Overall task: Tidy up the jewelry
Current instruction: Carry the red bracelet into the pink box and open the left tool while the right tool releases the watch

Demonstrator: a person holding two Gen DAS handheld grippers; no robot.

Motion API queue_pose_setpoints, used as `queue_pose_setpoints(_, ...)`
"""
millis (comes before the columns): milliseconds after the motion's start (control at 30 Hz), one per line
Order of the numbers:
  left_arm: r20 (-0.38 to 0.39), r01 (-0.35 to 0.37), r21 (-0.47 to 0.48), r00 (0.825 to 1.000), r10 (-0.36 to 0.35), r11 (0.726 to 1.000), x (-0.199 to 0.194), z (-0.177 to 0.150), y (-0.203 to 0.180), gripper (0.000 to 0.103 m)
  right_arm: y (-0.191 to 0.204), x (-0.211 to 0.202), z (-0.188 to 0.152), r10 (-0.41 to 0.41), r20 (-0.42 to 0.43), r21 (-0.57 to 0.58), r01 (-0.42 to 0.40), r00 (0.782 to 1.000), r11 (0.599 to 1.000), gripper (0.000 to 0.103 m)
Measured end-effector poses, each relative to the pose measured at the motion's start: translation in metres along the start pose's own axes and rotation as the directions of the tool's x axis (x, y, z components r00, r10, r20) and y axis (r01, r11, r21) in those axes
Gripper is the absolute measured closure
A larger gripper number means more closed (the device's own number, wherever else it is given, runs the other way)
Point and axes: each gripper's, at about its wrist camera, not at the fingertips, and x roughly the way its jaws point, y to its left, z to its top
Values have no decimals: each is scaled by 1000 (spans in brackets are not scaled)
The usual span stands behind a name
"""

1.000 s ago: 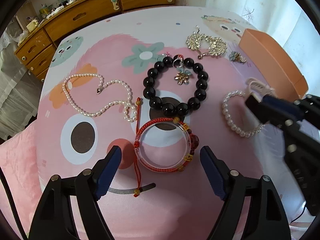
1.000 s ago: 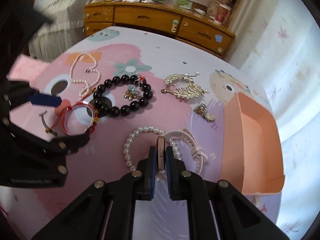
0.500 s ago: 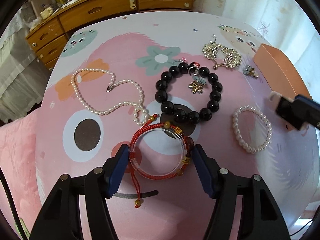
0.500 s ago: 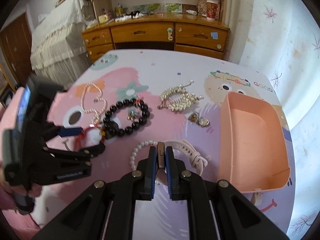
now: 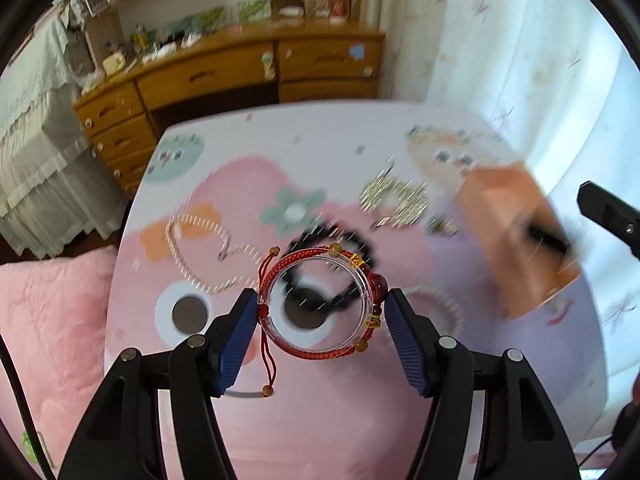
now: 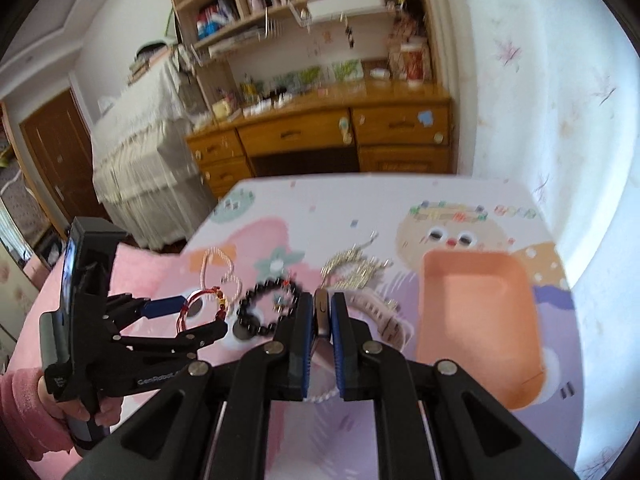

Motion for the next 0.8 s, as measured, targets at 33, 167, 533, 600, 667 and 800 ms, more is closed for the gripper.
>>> queue_pose_setpoints(33,18,11,1,1000,-11,1000,-6,5,-6,40,-5,-9,3,-10,33,0,10,999,1000,94)
queue_pose_setpoints(167,96,65,15,993,-66,998,-27,23,-34,40,-23,-27,5,-44,75,0,44,996,999,94)
queue_pose_setpoints(533,125,233,143,960,-251,962,-17,53,-121,40,-66,-27,-22,-122,-79,4,123,989,992,94)
queue_pose_setpoints(600,113,260,160,954,-279,952,-8,54,-138,40,-74,-28,-29,-136,-101,7,137,986,991,94)
queue_pose_setpoints(667,89,296,162,946,-312,942,2,53,-154,40,-83,-29,-39,-154,-139,18,158,978,987,94)
queue_pose_setpoints(800,-4,338,152,940,-341,929,19,52,-175,31,-102,-30,-55,-175,-217,52,190,960,980,94)
